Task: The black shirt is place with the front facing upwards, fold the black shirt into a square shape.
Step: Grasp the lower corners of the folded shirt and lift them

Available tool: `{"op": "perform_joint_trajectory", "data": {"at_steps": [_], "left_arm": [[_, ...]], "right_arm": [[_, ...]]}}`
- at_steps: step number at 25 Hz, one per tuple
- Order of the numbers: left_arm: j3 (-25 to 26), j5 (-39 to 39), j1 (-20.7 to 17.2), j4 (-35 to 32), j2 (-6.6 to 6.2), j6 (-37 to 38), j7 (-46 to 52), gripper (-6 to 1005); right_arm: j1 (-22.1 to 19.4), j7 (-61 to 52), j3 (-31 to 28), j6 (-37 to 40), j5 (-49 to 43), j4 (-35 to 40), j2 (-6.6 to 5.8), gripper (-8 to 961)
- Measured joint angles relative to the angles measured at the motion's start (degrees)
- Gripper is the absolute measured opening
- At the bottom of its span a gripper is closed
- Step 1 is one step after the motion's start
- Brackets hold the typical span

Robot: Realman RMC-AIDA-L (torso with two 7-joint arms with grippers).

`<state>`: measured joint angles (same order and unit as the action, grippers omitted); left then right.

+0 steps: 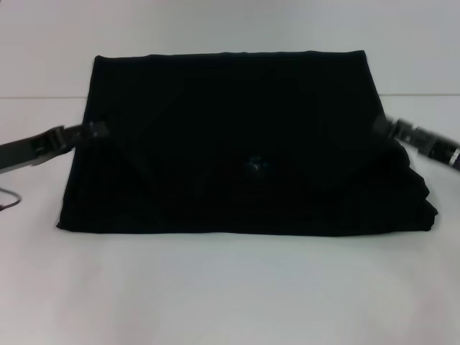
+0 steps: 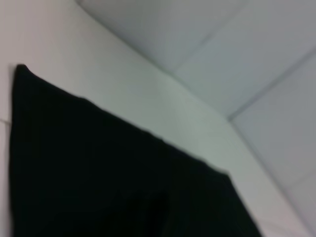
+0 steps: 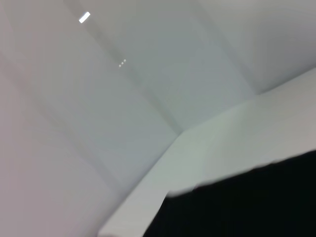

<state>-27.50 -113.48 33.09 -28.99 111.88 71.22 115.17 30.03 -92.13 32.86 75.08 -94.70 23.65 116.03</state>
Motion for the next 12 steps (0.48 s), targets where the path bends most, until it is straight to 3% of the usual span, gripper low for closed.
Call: {"op": "perform_joint_trajectory", "data": {"at_steps": [5, 12], "left_arm": [[-1.03, -8.92, -0.70, -6.35, -0.45, 4.18, 2.43, 671], [-3.85, -20.10, 1.47, -8.65, -0.65, 6.12, 4.74, 666]], "right_arm": [[-1.21, 10.85, 0.48, 7.87, -8.87, 0.01, -0.16, 944], [-1.32, 21.97, 0.59, 11.39, -20.01, 0.00, 2.33, 943]]}}
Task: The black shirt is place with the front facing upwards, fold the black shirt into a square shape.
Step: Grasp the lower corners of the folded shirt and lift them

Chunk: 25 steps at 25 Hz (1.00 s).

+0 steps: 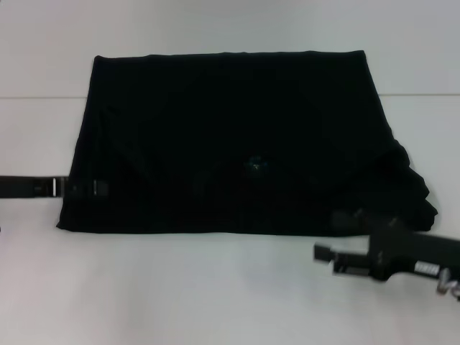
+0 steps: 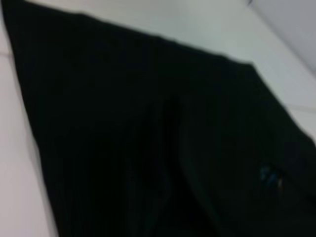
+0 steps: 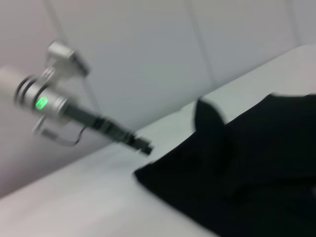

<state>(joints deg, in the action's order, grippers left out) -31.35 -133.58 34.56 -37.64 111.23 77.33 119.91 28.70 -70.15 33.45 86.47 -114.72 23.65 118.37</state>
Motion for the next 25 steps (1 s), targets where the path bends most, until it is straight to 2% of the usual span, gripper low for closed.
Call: {"op": "perform_joint_trajectory", "data": {"at_steps": [4, 14, 25], "left_arm": [[-0.28, -2.31, 0.53, -0.10, 0.40, -0.14, 0.59, 667], [-1.65, -3.05, 0.13, -0.20, 0.58, -4.88, 1.49, 668], [-1.79, -4.59, 0.00, 0.02, 1.07, -5.93, 2.27, 668]], "right_arm": [[0.02, 3.99, 0.22, -0.23, -2.27, -0.26, 1.11, 943], [0.38, 4.22, 2.03, -0.35, -2.69, -0.64, 1.22, 943], [0.23, 4.15, 2.06, -0.38, -2.72, -0.72, 1.25, 943]]}}
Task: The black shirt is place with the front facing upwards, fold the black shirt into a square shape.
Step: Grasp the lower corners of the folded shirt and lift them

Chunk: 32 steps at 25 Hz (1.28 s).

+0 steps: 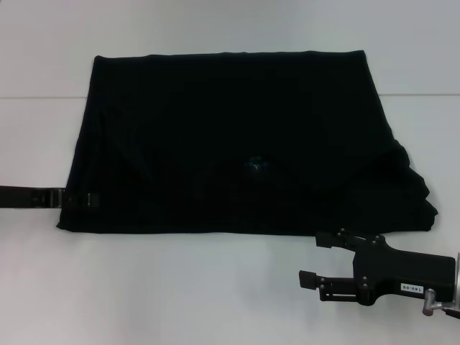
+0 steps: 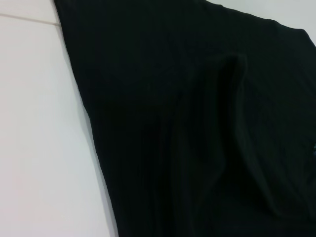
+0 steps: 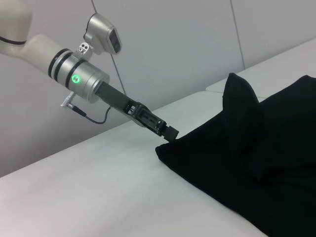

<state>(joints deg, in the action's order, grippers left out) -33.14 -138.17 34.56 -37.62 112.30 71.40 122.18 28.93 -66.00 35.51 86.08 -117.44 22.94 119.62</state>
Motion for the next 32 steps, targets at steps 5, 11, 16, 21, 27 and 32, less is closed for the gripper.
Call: {"op": "perform_joint_trajectory", "data": {"at_steps": [5, 11, 16, 21, 27, 32], "left_arm": [[0.00, 0.00, -0.14, 0.00, 0.24, -0.07, -0.08, 667], [0.42, 0.33, -0.14, -0.51, 0.28, 1.31, 0.02, 665], [0.35, 0.04, -0.12, -1.36, 0.14, 1.56, 0.43, 664], [0.11, 0.00, -0.11, -1.41, 0.19, 1.93, 0.35, 664], [0.08, 0.00, -0.31, -1.41, 0.31, -0.37, 0.10, 664], [-0.71, 0.00, -0.53, -1.41, 0.36, -1.05, 0.10, 663]], "right_arm": [[-0.01, -0.05, 0.00, 0.13, -0.04, 0.00, 0.00, 942], [0.05, -0.61, 0.00, 0.07, -0.07, 0.11, 0.00, 943], [0.12, -0.71, 0.00, 0.41, 0.11, 0.17, 0.00, 944], [0.30, -0.71, 0.00, 0.43, -0.03, 0.08, 0.00, 943], [0.34, -1.40, 0.00, 0.47, -0.06, 0.34, 0.00, 943], [0.44, -1.76, 0.00, 0.49, 0.01, 0.51, 0.00, 942]]}}
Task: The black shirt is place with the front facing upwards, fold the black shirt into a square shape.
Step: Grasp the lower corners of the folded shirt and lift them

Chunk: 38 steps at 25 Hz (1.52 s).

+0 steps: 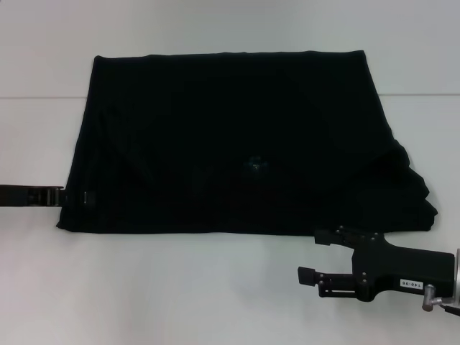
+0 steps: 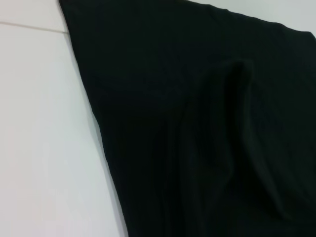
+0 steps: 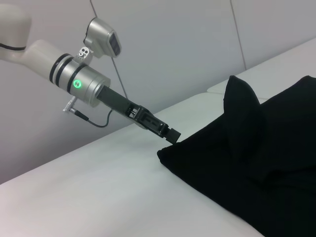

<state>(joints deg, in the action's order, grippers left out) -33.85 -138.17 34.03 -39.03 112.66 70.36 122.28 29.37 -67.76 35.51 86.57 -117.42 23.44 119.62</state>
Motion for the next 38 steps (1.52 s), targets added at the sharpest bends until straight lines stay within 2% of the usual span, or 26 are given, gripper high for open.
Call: {"op": "perform_joint_trajectory", "data": {"at_steps": [15, 21, 26, 31, 36, 38], "left_arm": [[-0.43, -1.29, -0.05, 0.00, 0.62, -0.02, 0.31, 663], [-4.27, -1.34, 0.22, 0.00, 0.74, 0.19, 0.56, 660], [-4.20, -1.38, 0.27, -1.02, 0.75, -0.07, 1.45, 621], [-4.55, -1.38, 0.03, -1.47, 0.84, -0.59, 1.73, 421], [-4.85, -2.44, 0.00, -1.52, 0.83, -0.96, 1.86, 175], [-4.91, -3.36, 0.14, -1.56, 0.86, -1.12, 1.95, 131]], "right_arm": [[0.02, 0.00, 0.00, -0.01, 0.27, 0.11, 0.00, 944], [0.15, 0.00, -0.23, -0.11, 0.27, 0.11, 0.00, 943], [0.16, 0.00, -0.51, -0.07, 0.27, 0.11, 0.00, 943], [0.16, -0.01, -0.53, -0.05, 0.31, 0.11, 0.00, 943], [0.26, -0.07, -0.54, -0.01, 0.37, 0.11, 0.00, 942], [0.26, -0.07, -0.55, 0.01, 0.39, 0.11, 0.00, 942]]}}
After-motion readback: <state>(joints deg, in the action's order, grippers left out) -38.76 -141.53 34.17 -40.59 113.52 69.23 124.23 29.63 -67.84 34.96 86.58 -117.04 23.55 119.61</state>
